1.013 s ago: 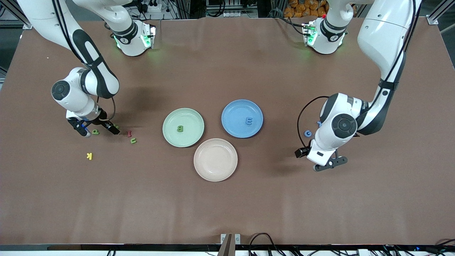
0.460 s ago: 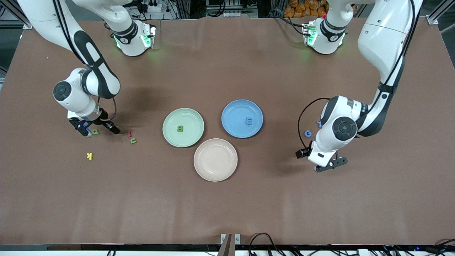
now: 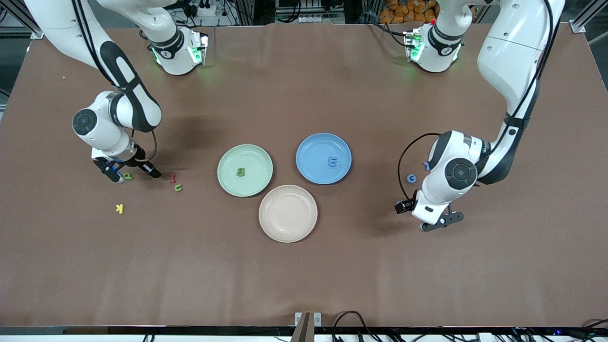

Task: Sort letters by color into matching plates
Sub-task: 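Reach the green N and the blue 6 with both grippers, then close both grippers on the green N and the blue 6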

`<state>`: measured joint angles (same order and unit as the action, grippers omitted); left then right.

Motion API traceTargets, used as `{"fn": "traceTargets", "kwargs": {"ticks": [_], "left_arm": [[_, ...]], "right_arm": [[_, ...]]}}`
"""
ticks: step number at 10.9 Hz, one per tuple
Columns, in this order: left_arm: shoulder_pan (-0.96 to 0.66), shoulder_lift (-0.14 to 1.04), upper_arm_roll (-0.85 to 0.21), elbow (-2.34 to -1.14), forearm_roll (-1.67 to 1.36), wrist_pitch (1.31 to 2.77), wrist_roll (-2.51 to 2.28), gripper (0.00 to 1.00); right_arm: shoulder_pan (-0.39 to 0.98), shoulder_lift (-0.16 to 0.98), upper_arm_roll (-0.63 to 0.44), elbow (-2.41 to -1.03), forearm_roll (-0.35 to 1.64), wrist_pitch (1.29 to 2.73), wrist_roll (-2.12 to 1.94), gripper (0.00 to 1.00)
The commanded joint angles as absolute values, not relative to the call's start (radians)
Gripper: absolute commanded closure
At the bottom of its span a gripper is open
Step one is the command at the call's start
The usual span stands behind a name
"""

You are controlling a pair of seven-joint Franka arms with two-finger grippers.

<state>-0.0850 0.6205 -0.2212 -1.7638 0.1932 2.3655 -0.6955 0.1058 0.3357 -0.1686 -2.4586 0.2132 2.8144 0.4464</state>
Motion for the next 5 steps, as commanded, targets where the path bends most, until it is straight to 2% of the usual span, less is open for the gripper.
{"fn": "traceTargets", "kwargs": {"ticks": [1, 5], "left_arm": [[-0.068, 0.638, -0.227, -1.761, 0.212, 2.391, -0.703, 0.0], [-0.063, 0.658, -0.227, -1.763, 0.215, 2.405, -0.701, 0.0]], "right_arm": [[0.114, 0.337, -0.166, -2.468, 0.227, 2.829, 0.456, 0.54], [0.114, 0.337, -0.166, -2.467, 0.229, 2.829, 0.454, 0.69]]}}
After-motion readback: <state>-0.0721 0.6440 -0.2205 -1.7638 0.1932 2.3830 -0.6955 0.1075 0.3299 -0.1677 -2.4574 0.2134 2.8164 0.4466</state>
